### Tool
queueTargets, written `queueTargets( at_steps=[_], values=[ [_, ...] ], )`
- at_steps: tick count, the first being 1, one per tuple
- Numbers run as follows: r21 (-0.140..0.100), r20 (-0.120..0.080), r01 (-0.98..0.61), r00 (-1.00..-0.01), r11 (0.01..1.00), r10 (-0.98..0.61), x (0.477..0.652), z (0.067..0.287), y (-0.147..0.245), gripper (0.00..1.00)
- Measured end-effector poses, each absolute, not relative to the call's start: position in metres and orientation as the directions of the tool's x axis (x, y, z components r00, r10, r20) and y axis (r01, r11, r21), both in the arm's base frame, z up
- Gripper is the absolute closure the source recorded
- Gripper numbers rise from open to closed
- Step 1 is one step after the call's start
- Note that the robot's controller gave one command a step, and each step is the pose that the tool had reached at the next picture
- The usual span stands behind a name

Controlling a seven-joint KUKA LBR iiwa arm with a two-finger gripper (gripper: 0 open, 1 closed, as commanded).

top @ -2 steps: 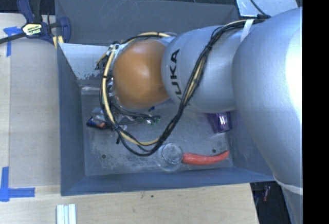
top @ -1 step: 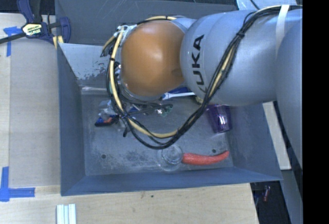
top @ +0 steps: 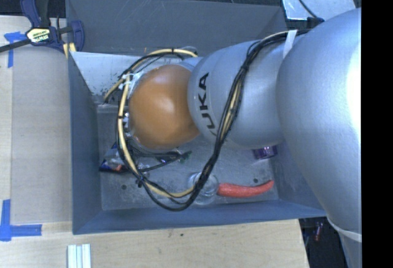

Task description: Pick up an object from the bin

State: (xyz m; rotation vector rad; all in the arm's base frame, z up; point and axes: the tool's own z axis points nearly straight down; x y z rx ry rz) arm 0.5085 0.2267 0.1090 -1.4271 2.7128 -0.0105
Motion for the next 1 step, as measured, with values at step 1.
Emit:
queueTargets(
  at_steps=[1],
  values=[
    [-0.036, -0.068, -0.745, -0.664, 0.667, -0.745, 0.5415, 0.1766, 0.2073, 1.00]
  ],
)
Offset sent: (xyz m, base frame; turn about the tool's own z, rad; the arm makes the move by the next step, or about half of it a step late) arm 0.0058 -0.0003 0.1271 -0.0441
